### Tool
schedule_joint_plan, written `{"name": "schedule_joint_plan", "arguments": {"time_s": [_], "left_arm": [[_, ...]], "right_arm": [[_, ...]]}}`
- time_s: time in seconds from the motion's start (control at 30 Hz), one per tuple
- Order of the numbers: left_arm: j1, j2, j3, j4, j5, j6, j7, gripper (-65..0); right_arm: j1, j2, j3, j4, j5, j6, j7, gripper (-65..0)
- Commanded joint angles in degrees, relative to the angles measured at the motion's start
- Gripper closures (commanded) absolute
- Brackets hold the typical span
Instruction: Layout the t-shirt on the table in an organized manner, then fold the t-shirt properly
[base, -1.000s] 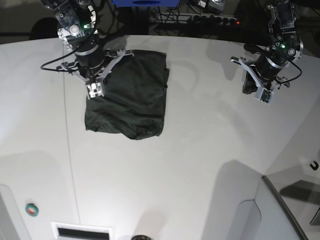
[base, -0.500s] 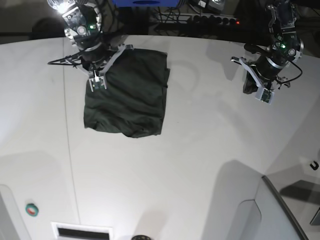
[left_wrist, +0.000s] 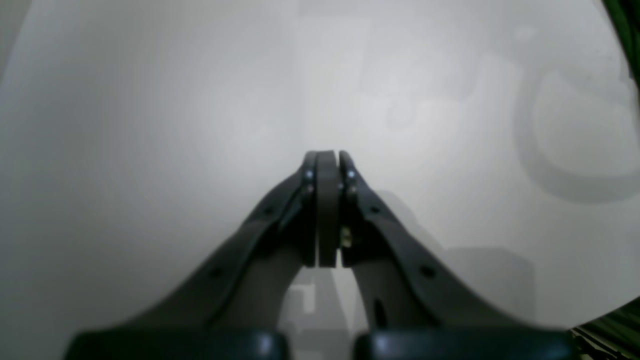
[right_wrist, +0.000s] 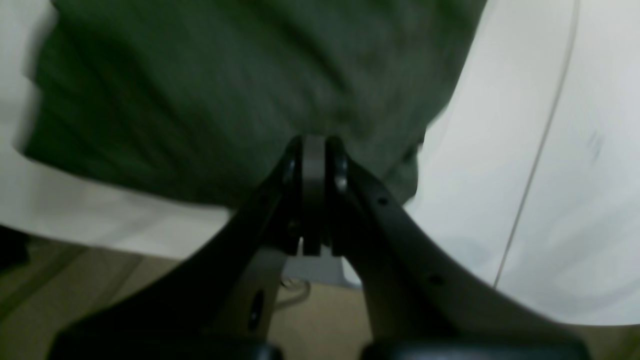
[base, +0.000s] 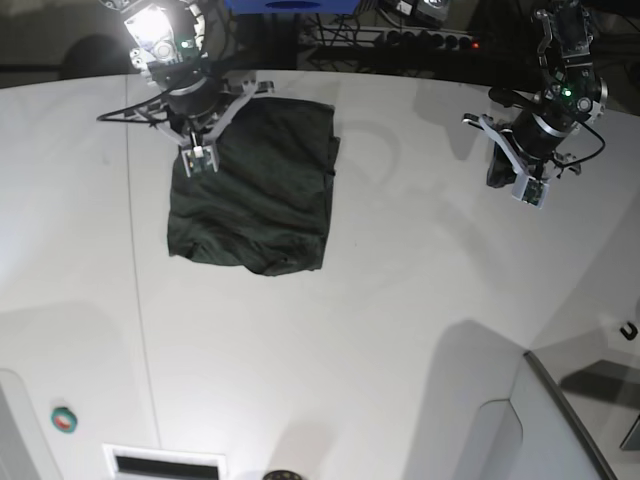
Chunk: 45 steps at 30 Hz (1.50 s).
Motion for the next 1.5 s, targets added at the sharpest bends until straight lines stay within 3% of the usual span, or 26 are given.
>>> {"name": "schedule_joint_plan", "arguments": {"time_s": [0.0,0.13,0.3,0.4,0.5,0.67,0.9,1.23,1.47], "left_arm": [[0.0,-0.6,-0.4,0.8,-0.7,0.1,-1.2,0.0],[0.0,-0.6,-0.4,0.8,-0.7,0.1,-1.2,0.0],[0.0,-0.6,-0.5,0.8,-0.7,0.1,-1.2,0.0],[0.0,0.0,0.0,1.2,-0.8,0.1,-1.3,0.0],[-0.6,2.5,3.1,1.7,-0.8,0.1,-1.4,0.0],[-2.8,7.1,13.9,3.2,-0.8,0.1,-1.5,0.0],[-7.3,12.7,21.0,2.0,-0.2,0.4,-1.3,0.0],[-8.5,12.5,21.2,-8.9,-0.1,0.4,-1.5,0.0],[-8.2,11.3,21.2,-8.3,-0.2,0.4,-1.5,0.0]], "right_arm": [[0.9,-0.2,-1.4,-0.4,-0.1,-0.1,1.0,-1.4],[2.0,-0.2,-2.8,-3.3,-0.1,-0.1,1.0,-1.4],[1.5,0.2,-2.4,5.9,-0.1,-0.2,0.2,-1.4],[3.9,0.3,-0.6,9.2,-0.3,-0.2,-3.7,-1.5],[9.7,0.2,1.1,7.8,-0.2,-0.1,-6.3,-1.5],[17.9,0.2,2.5,-0.6,-0.2,-0.1,-7.1,-1.5],[20.3,0.0,2.6,-7.6,-0.2,-0.1,-6.5,-1.5],[25.2,-0.1,2.8,-22.3,-0.1,-0.1,1.9,-1.5],[25.3,0.0,2.8,-19.2,-0.1,-0.1,2.3,-1.5]]}}
